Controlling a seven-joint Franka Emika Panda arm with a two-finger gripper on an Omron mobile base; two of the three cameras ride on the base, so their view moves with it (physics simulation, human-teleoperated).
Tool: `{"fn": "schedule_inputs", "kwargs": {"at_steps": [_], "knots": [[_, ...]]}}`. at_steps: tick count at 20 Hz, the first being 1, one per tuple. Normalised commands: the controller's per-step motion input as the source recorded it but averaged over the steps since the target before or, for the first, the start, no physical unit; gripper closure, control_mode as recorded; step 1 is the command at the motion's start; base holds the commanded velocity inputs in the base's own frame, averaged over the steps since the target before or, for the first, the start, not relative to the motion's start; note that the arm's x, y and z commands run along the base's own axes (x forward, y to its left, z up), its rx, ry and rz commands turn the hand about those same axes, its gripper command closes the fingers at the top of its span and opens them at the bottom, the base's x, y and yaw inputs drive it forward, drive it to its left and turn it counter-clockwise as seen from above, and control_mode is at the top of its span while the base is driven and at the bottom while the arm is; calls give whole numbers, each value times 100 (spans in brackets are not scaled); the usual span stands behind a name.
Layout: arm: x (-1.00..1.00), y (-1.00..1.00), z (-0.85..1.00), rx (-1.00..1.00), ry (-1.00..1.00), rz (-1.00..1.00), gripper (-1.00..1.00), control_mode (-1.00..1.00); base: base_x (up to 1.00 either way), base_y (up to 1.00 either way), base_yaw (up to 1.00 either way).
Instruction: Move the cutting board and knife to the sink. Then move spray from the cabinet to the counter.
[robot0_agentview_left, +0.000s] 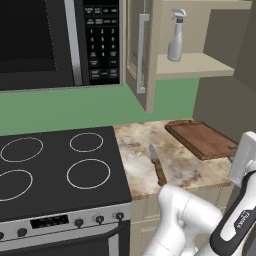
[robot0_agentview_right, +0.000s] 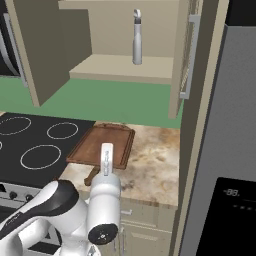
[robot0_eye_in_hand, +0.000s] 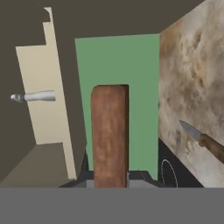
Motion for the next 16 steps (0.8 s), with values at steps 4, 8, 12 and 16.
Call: {"fn": "schedule_inputs", "kwargs": {"at_steps": [4, 8, 12, 16], "knots": [[-10, 18, 10, 0, -7, 0, 100, -100, 0, 0, 0], [-9, 14, 2, -1, -3, 0, 100, -100, 0, 0, 0], [0, 0, 0, 0, 0, 0, 100, -100, 0, 0, 0], [0, 0, 0, 0, 0, 0, 100, -100, 0, 0, 0]]}}
